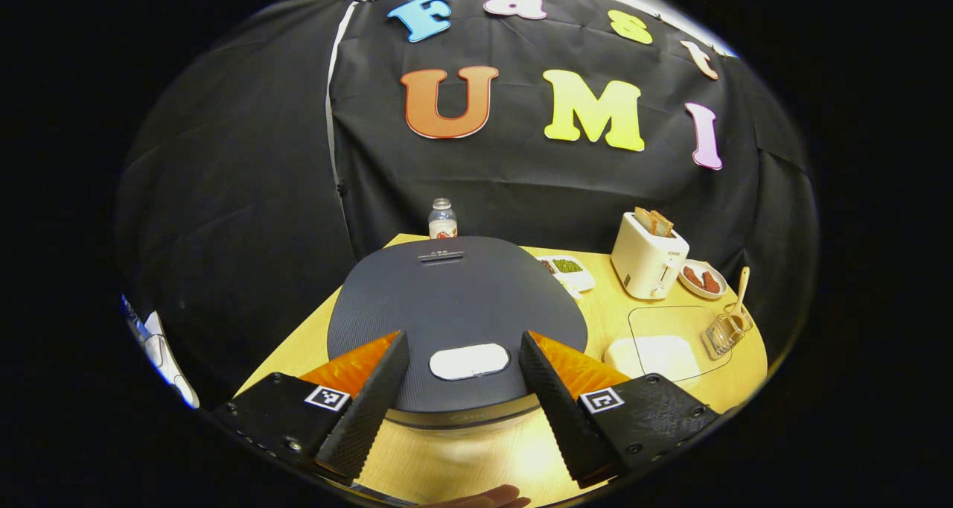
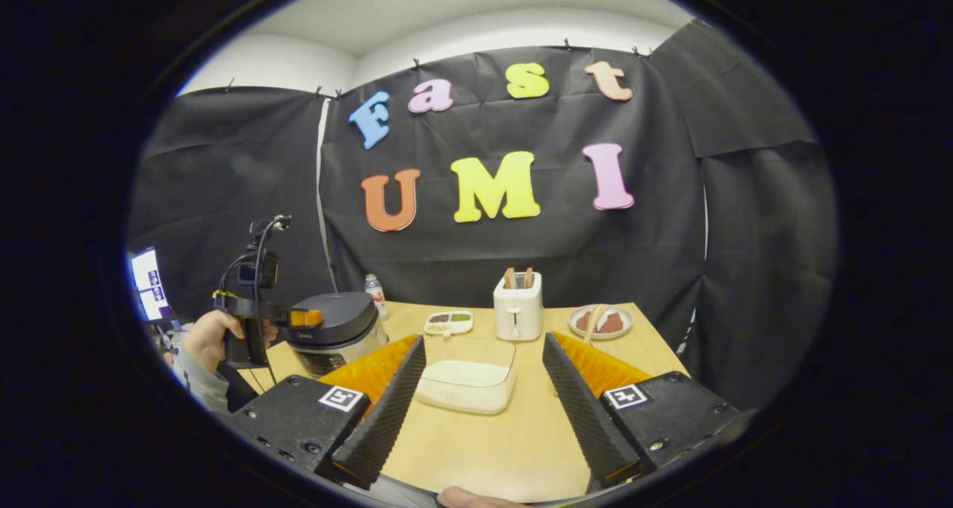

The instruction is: Close the left gripper, press the button to open the rice cooker; take a wooden spoon from the chopstick holder with the right hand, scoop a spoonful of rice and pour it into the rice cooker, then put the wooden spoon back into the chopstick holder.

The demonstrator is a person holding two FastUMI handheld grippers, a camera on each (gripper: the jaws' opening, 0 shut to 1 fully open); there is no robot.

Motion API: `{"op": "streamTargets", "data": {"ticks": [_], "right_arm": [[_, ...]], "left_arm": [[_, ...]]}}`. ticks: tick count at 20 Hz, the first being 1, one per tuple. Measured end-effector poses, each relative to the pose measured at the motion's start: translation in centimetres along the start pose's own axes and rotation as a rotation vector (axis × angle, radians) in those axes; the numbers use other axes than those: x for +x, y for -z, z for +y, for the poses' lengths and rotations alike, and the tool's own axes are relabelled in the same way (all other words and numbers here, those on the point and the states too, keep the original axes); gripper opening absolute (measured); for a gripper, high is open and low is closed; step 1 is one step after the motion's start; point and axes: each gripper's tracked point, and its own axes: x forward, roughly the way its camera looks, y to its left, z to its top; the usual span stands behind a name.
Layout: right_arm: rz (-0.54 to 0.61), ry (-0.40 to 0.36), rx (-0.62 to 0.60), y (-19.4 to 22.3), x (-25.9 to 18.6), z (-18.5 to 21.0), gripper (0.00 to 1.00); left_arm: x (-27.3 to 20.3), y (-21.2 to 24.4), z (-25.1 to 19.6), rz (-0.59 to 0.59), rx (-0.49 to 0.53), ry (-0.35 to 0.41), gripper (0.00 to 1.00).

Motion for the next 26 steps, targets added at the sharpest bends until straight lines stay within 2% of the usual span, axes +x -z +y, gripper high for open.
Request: {"op": "streamTargets", "data": {"ticks": [1, 2, 3, 9, 10, 11, 19, 21, 22, 23, 24, 26], "right_arm": [[0.004, 0.000, -0.002, 0.2, -0.1, -0.1, 1.00], [0.007, 0.002, 0.000, 0.3, -0.1, -0.1, 0.96], [0.008, 0.003, 0.003, 0.4, 0.0, -0.2, 1.00], [0.027, 0.002, 0.016, 1.3, 0.3, -0.3, 1.00], [0.029, -0.001, 0.014, 1.4, 0.4, -0.3, 0.96], [0.030, 0.000, 0.011, 1.5, 0.6, -0.2, 1.00], [0.035, 0.009, 0.011, 1.5, 1.1, 0.1, 1.00], [0.035, 0.014, 0.008, 1.4, 1.0, 0.1, 1.00], [0.035, 0.017, 0.005, 1.3, 1.0, 0.1, 0.96], [0.033, 0.020, 0.001, 1.3, 0.9, 0.1, 0.96], [0.031, 0.027, -0.004, 1.1, 1.0, -0.1, 1.00], [0.030, 0.041, -0.011, 1.1, 0.9, -0.4, 1.00]], "left_arm": [[-0.3, 0.2, -0.2, -0.005, 0.001, 0.001, 0.97], [-0.5, 0.3, -0.1, -0.012, 0.002, 0.002, 0.97], [-0.7, 0.3, -0.1, -0.018, -0.002, 0.001, 0.97], [-0.6, 0.5, 0.0, -0.102, -0.017, -0.031, 0.98], [-0.6, 0.5, 0.0, -0.120, -0.021, -0.034, 0.98], [-0.6, 0.5, -0.1, -0.137, -0.021, -0.037, 0.98], [0.4, 1.0, -0.8, -0.169, -0.054, -0.043, 0.99], [0.2, 1.0, -0.8, -0.195, -0.035, -0.045, 0.99], [0.1, 0.6, -0.7, -0.210, -0.043, -0.047, 1.00], [0.1, 0.4, -0.7, -0.225, -0.034, -0.048, 0.98], [0.2, 0.6, -0.7, -0.227, -0.028, -0.049, 0.97], [-0.3, 0.4, -0.9, -0.231, -0.002, -0.053, 0.97]]}}
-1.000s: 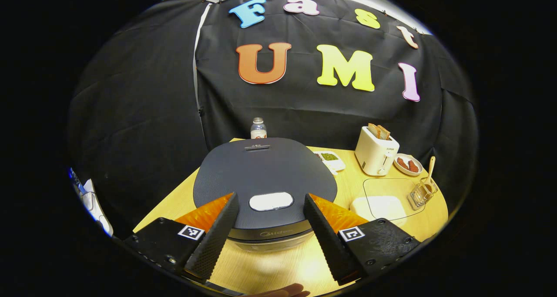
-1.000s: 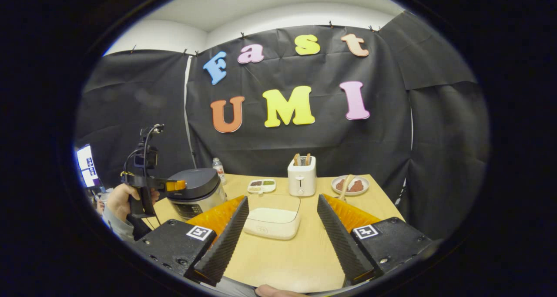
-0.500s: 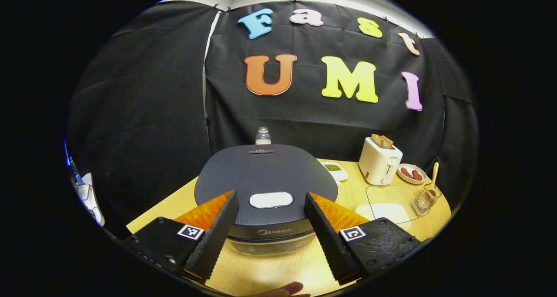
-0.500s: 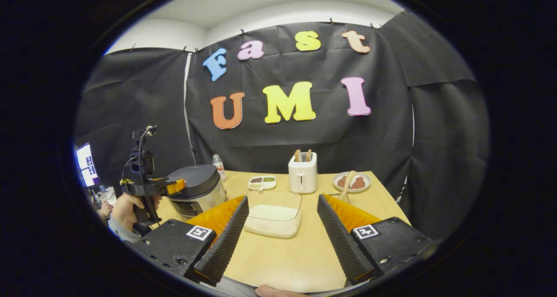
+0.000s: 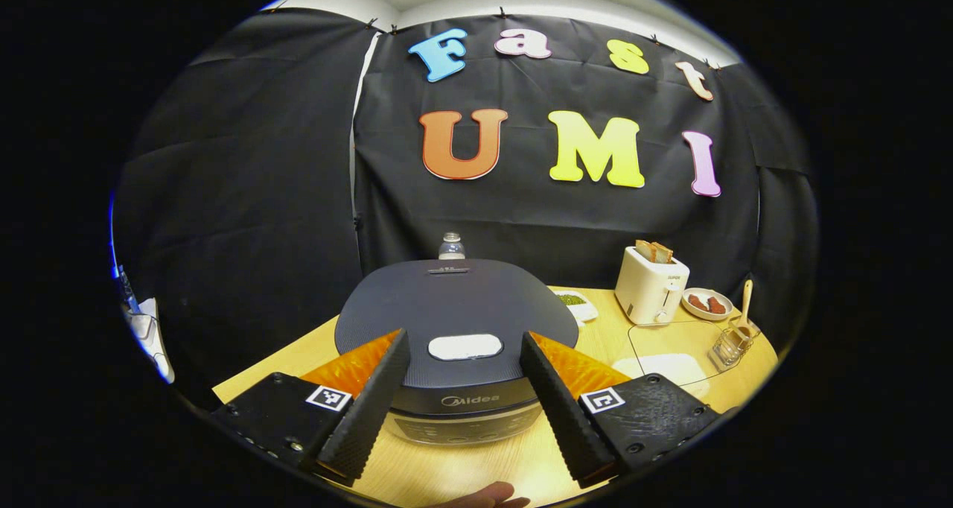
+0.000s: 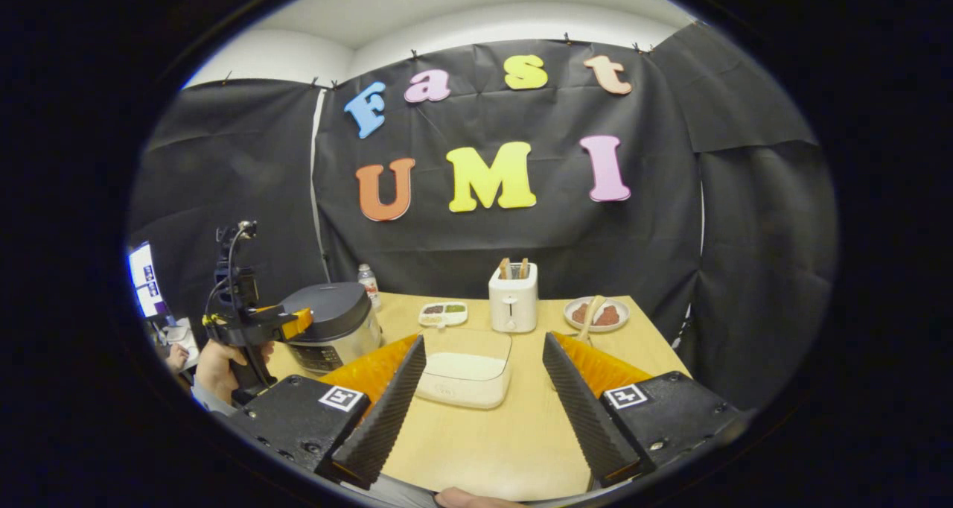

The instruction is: Close the left gripper, press the button to open the rice cooker; take a wooden spoon from the chopstick holder with the right hand, scoop a spoonful of rice and pour it into the rice cooker, then put the wooden spoon back into the chopstick holder.

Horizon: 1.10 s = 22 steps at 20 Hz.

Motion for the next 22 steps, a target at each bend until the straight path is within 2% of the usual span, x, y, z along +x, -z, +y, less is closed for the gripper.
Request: {"op": "streamTargets", "data": {"ticks": [3, 4, 5, 6, 14, 15, 16, 17, 20, 21, 22], "right_arm": [[-0.020, 0.030, 0.013, -0.4, -0.2, -0.9, 1.00], [-0.024, 0.041, 0.020, -0.6, -0.3, -1.2, 1.00], [-0.027, 0.051, 0.028, -0.6, -0.3, -1.5, 0.96], [-0.029, 0.060, 0.033, -0.7, -0.3, -1.9, 0.98], [-0.050, 0.142, 0.033, -2.2, -0.9, -4.8, 1.00], [-0.054, 0.146, 0.027, -2.5, -1.1, -4.9, 0.96], [-0.060, 0.157, 0.027, -2.8, -1.2, -5.2, 0.96], [-0.066, 0.163, 0.025, -3.0, -1.3, -5.4, 1.00], [-0.085, 0.178, 0.025, -3.8, -1.8, -5.8, 1.00], [-0.090, 0.184, 0.027, -3.8, -1.9, -6.0, 0.96], [-0.092, 0.191, 0.024, -3.9, -2.0, -6.3, 0.96]], "left_arm": [[-0.7, -0.4, -0.6, 0.026, 0.045, 0.004, 0.95], [-0.9, -1.2, -0.5, 0.012, 0.048, -0.008, 0.95], [-1.3, -2.0, -0.6, 0.001, 0.045, -0.004, 0.95], [-1.9, -2.6, -1.1, -0.005, 0.039, 0.003, 0.95], [-8.5, -7.7, -4.6, -0.093, 0.014, 0.107, 0.95], [-9.3, -8.2, -5.0, -0.105, 0.004, 0.118, 0.94], [-10.3, -8.8, -5.3, -0.118, -0.004, 0.129, 0.94], [-11.1, -9.2, -5.5, -0.133, -0.003, 0.132, 0.94], [-13.7, -10.3, -6.6, -0.181, 0.013, 0.166, 0.94], [-14.5, -10.6, -7.0, -0.196, 0.014, 0.179, 0.95], [-15.4, -10.7, -7.0, -0.206, 0.008, 0.184, 0.95]]}}
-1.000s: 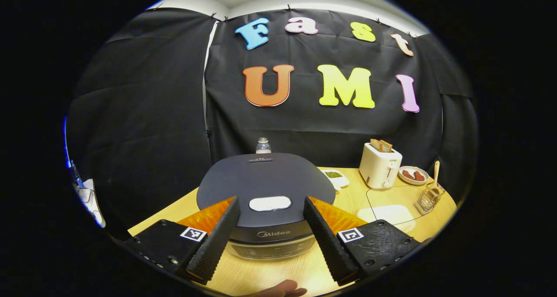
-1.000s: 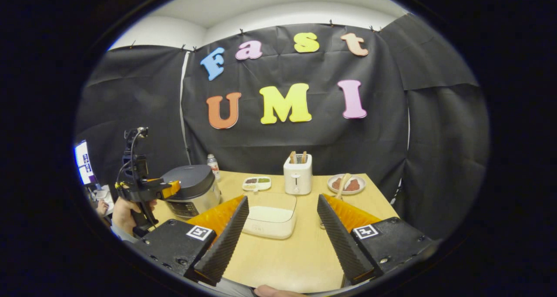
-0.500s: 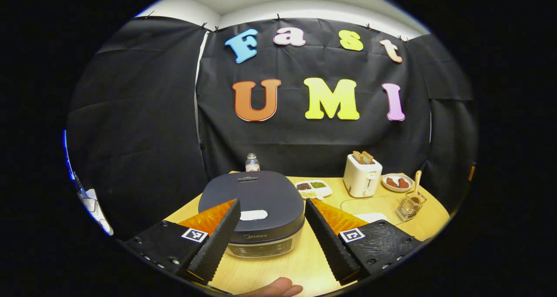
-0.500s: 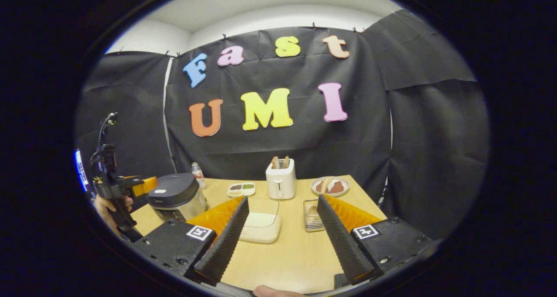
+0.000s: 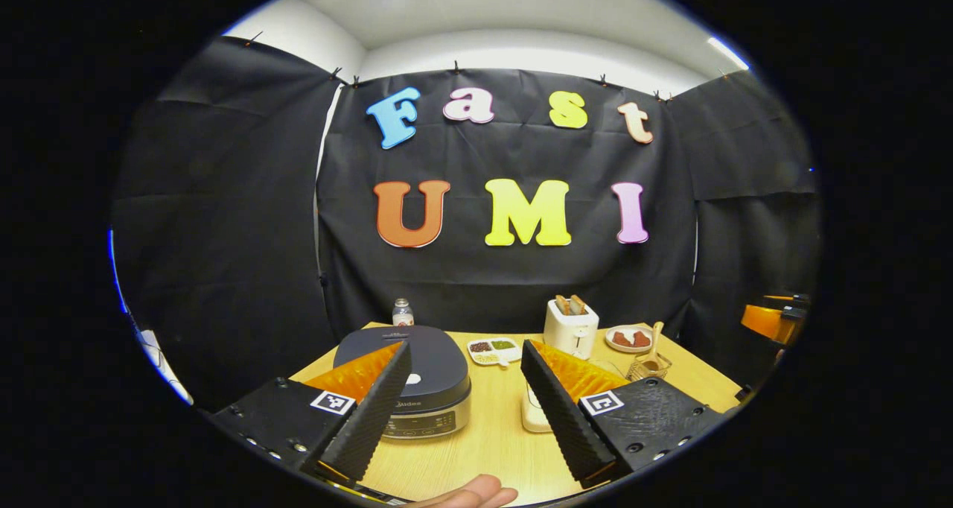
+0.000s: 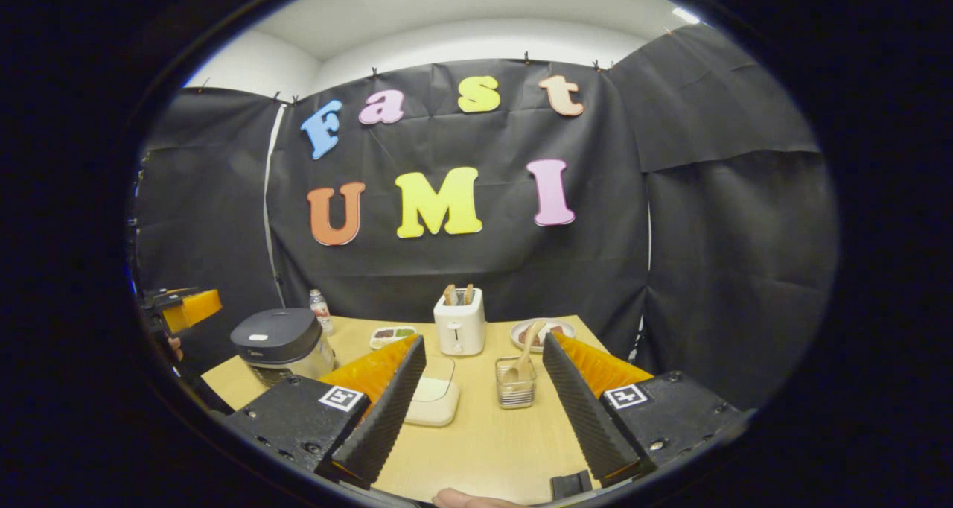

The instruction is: Close the left gripper, press the button to open the rice cooker; take a wooden spoon from the chopstick holder with the right hand, scoop a spoonful of rice and pour it into the rice cooker, then put the wooden spoon back into the chopstick holder.

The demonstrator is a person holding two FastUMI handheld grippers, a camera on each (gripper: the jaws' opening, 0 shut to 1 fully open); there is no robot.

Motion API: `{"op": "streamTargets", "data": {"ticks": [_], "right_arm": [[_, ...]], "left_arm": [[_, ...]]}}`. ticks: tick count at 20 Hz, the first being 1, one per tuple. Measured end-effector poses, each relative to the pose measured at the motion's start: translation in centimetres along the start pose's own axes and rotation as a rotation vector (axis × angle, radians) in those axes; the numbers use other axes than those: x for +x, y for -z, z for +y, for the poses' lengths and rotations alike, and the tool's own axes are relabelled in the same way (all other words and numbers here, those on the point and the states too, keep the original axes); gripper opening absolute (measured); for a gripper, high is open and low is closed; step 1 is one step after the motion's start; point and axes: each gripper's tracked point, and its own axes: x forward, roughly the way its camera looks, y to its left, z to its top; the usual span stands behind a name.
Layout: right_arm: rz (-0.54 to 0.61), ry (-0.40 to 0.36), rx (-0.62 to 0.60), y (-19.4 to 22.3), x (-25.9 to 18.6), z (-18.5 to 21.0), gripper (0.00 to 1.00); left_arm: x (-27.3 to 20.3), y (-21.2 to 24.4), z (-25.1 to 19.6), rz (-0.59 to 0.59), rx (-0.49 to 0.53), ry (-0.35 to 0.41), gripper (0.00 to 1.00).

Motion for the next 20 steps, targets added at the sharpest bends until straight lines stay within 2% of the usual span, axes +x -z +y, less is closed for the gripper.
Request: {"op": "streamTargets", "data": {"ticks": [1, 2, 3, 4, 9, 10, 11, 12, 14, 15, 16, 17, 18, 19, 20], "right_arm": [[-0.001, 0.008, -0.003, 0.0, 0.1, -0.3, 1.00], [-0.003, 0.015, -0.006, 0.0, 0.1, -0.6, 1.00], [-0.006, 0.016, -0.008, -0.2, -0.1, -0.6, 0.96], [-0.011, 0.017, -0.012, -0.2, -0.1, -0.9, 1.00], [-0.018, 0.042, -0.017, -0.1, -0.2, -1.8, 1.00], [-0.025, 0.041, -0.019, -0.3, -0.4, -1.8, 1.00], [-0.034, 0.036, -0.020, -0.6, -0.5, -1.6, 0.96], [-0.042, 0.033, -0.020, -0.9, -0.6, -1.5, 1.00], [-0.056, 0.023, -0.016, -1.1, -0.7, -1.0, 1.00], [-0.062, 0.016, -0.016, -1.2, -0.7, -0.8, 0.96], [-0.067, 0.016, -0.017, -1.4, -0.9, -0.6, 0.96], [-0.075, 0.018, -0.021, -1.6, -1.0, -0.6, 1.00], [-0.084, 0.017, -0.023, -1.9, -1.2, -0.5, 1.00], [-0.087, 0.017, -0.024, -1.9, -1.4, -0.5, 0.96], [-0.091, 0.010, -0.023, -2.0, -1.5, -0.3, 1.00]], "left_arm": [[-0.7, -0.2, -0.1, -0.008, -0.009, 0.001, 0.94], [-1.2, -0.5, -0.4, -0.020, -0.020, 0.001, 0.94], [-1.6, -0.9, -0.8, -0.034, -0.033, 0.008, 0.94], [-1.9, -1.0, -1.5, -0.041, -0.047, 0.023, 0.94], [-3.6, -1.7, -3.8, -0.081, -0.045, 0.103, 0.94], [-3.7, -1.6, -3.8, -0.085, -0.038, 0.107, 0.94], [-3.9, -1.7, -4.0, -0.094, -0.032, 0.109, 0.94], [-4.1, -1.8, -3.9, -0.103, -0.028, 0.107, 0.94], [-4.0, -1.4, -4.3, -0.107, -0.022, 0.107, 0.94], [-3.9, -1.0, -4.6, -0.098, -0.017, 0.115, 0.94], [-3.9, -0.7, -4.8, -0.092, -0.009, 0.118, 0.94], [-3.7, -0.6, -4.9, -0.085, -0.001, 0.117, 0.94], [-3.7, -0.3, -4.8, -0.077, 0.010, 0.113, 0.94], [-3.6, -0.3, -4.8, -0.075, 0.017, 0.107, 0.94], [-3.6, -0.5, -4.6, -0.081, 0.016, 0.101, 0.94]]}}
